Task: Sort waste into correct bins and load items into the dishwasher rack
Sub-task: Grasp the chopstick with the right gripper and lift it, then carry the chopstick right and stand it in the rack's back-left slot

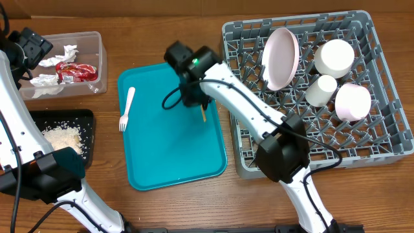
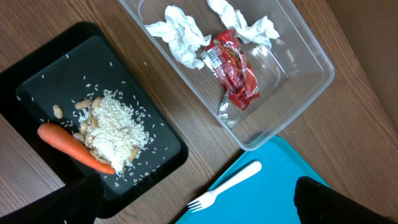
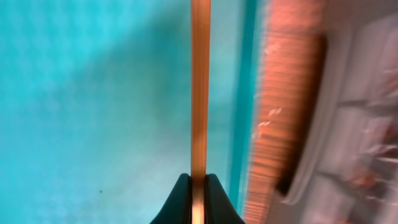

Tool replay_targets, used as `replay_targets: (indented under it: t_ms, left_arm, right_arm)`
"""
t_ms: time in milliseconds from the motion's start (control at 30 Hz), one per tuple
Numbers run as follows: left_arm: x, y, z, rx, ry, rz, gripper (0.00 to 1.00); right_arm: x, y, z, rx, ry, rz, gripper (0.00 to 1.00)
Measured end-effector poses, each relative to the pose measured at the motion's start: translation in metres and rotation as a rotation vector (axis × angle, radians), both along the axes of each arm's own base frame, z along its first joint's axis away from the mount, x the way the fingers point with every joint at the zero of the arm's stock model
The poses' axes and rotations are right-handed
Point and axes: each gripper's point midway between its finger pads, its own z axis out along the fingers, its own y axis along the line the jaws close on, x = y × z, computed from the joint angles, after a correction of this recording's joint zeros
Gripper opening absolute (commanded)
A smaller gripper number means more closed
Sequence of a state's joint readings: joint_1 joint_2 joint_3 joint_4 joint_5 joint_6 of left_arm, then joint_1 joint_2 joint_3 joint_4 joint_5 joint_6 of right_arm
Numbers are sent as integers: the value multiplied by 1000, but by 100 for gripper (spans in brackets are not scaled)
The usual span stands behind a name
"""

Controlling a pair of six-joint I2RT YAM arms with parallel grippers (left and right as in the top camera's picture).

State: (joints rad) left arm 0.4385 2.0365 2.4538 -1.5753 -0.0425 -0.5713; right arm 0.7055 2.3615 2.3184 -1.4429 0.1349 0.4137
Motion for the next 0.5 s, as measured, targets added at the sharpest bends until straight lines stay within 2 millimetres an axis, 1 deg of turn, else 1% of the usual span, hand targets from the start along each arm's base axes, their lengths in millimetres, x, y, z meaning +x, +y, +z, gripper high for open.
replay_targets:
  t_ms: [67, 133, 200, 267, 300, 367, 467, 500]
  left_arm:
    - [0, 0, 0, 0, 0, 0, 100]
    - [0, 0, 0, 0, 0, 0, 100]
    - [0, 0, 0, 0, 0, 0, 100]
    - [0, 0, 0, 0, 0, 0, 100]
    - [0, 0, 0, 0, 0, 0, 100]
    - [0, 0, 0, 0, 0, 0, 100]
    - [0, 0, 0, 0, 0, 0, 100]
    - [0, 0, 0, 0, 0, 0, 100]
  right_arm:
    - [16, -10, 26, -6, -71, -27, 4]
    - [36, -26, 57, 2, -151, -69, 4]
    - [53, -47, 78, 11, -203, -108, 4]
    - [71, -68, 92, 22, -242, -135, 4]
    - [79, -82, 95, 22, -251, -148, 4]
    - [91, -110, 95, 27, -236, -165, 4]
    - [103, -139, 91, 58, -204, -165, 4]
    - [104, -141, 90, 66, -199, -158, 4]
